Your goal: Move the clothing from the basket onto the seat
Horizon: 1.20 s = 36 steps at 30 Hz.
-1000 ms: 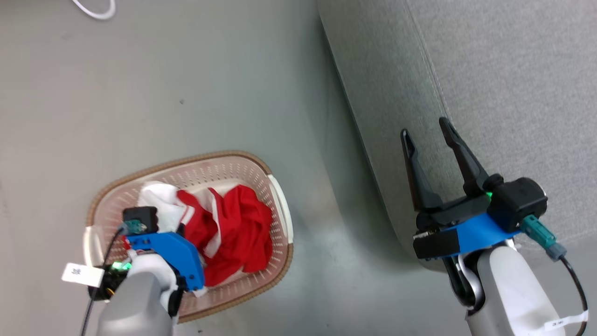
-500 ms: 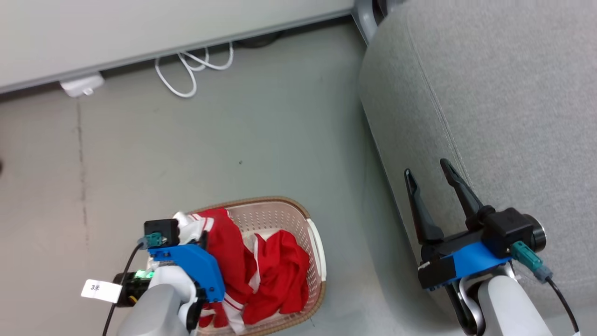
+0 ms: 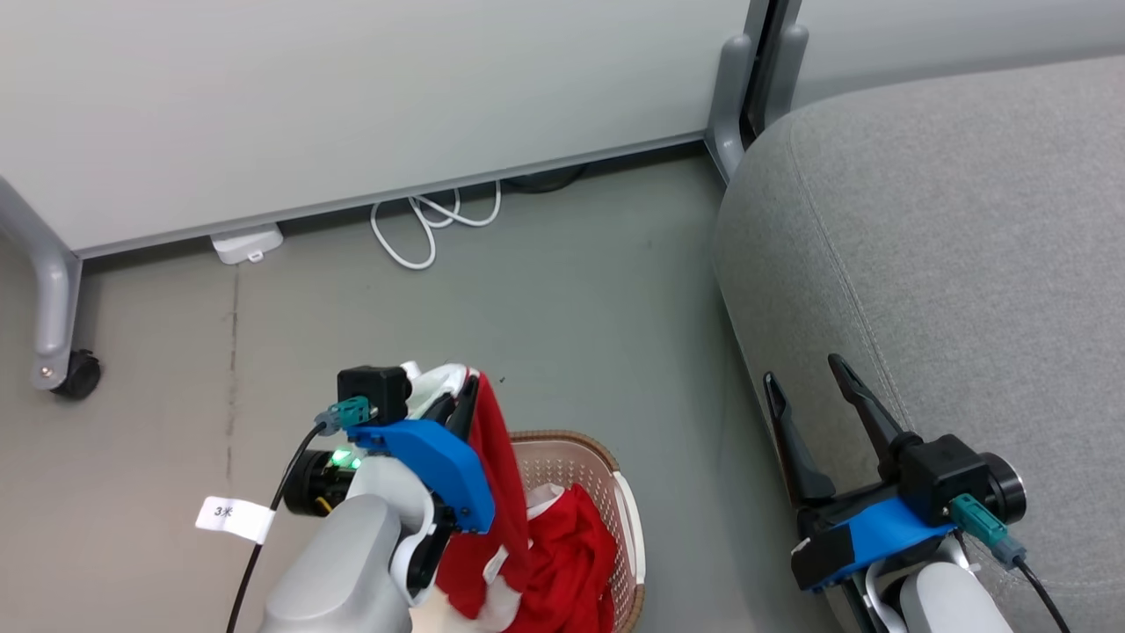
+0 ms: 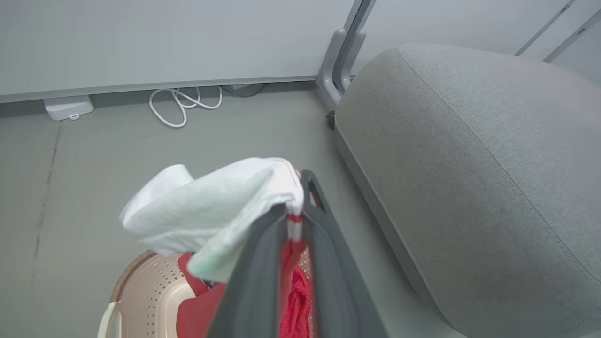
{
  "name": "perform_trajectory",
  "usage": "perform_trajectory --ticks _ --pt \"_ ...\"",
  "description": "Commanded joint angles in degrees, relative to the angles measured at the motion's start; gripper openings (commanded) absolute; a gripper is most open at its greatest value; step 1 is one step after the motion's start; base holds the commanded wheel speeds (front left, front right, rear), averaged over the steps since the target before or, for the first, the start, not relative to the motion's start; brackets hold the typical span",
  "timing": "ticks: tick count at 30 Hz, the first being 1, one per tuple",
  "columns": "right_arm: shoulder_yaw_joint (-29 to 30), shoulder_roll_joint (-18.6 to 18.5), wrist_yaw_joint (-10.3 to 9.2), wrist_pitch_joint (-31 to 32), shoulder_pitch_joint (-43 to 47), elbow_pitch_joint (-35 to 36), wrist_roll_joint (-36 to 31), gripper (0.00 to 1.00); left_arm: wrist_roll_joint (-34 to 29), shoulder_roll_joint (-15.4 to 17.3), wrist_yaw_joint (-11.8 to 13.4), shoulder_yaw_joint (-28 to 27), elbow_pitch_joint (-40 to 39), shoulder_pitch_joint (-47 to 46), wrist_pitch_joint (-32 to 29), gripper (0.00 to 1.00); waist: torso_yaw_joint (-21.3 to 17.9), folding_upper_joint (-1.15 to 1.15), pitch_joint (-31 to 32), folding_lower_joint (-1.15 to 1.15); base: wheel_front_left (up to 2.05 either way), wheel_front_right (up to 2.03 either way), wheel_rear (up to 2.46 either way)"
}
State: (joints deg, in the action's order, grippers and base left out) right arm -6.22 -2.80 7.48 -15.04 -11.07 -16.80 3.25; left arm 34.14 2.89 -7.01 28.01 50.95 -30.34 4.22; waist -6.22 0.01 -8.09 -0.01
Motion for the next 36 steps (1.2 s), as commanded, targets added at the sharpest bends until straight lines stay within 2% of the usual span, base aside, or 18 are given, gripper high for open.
perform_trajectory --ticks 1,17,36 --pt "-0.20 -0.16 0.03 -0.23 0.94 -0.12 -0.20 1.00 0.75 0.02 0.65 0.64 -1.92 0.22 0.38 0.00 0.47 -0.01 0.99 0.01 0.00 0.00 0.00" --pt "-0.78 -0.16 0.03 -0.22 2.57 -0.72 -1.05 1.00 2.93 0.03 3.93 6.43 -16.98 -5.39 -2.71 0.00 2.14 -0.01 3.81 0.01 0.00 0.00 0.00" --pt "-4.27 -0.16 0.03 -0.22 2.95 -1.22 0.37 1.00 4.26 0.04 4.36 9.70 -20.39 -13.45 -7.43 0.00 0.93 -0.01 5.52 0.01 0.00 0.00 0.00"
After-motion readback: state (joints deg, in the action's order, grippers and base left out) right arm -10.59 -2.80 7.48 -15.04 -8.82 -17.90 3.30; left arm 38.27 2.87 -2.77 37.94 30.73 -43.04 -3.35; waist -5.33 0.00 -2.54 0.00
